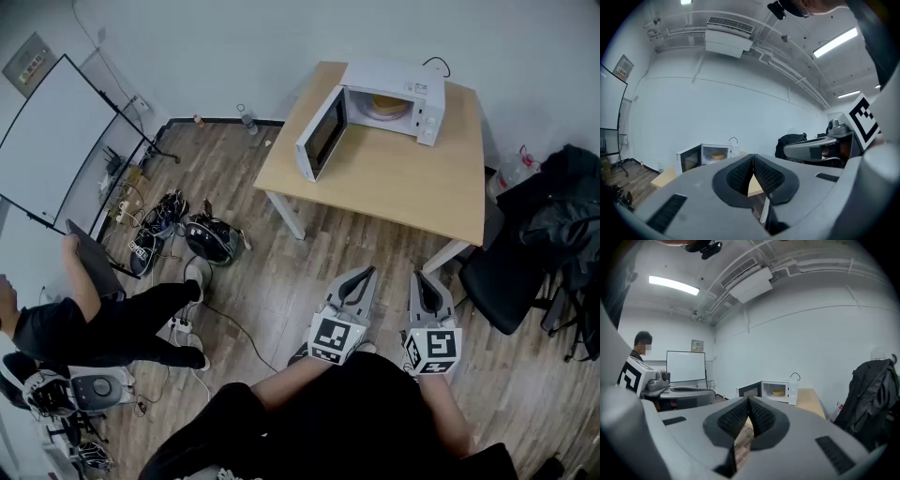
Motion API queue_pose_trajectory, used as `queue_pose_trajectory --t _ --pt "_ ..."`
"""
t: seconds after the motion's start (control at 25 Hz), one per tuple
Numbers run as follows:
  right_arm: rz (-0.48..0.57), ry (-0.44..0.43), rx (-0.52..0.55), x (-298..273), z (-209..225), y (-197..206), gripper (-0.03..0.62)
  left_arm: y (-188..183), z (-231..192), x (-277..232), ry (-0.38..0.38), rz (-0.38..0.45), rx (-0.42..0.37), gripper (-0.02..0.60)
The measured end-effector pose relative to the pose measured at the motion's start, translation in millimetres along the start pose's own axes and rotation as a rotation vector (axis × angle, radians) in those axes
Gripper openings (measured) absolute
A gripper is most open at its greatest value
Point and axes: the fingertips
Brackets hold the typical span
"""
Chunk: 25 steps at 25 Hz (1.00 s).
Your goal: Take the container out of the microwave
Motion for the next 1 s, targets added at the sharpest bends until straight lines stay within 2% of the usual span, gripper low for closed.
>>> queue_pose_trajectory --t 0.12,0.36,0.6,1.0 --pt "0.005 -0.002 -0.032 9 6 0 0.059 2 6 -1 -0.002 -0.007 -0.007 0.012" --pt "0.060 0.019 -0.198 22 25 8 0.059 13 17 -1 -0.001 -0.040 -0.022 0.012" --pt "0.027 0.043 -0.099 24 40 16 0.059 22 22 -19 0.017 -0.046 -0.023 0.012" --pt "-0.032 0.084 -0.065 -20 67 27 0.059 35 -3 -72 0.051 -0.034 0.022 0.012"
Point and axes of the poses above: the fingertips, and each gripper's own axes: x backward along the fingers, z to its right, y out of its underside, and after that the axes turned 14 degrees about z, right-handed
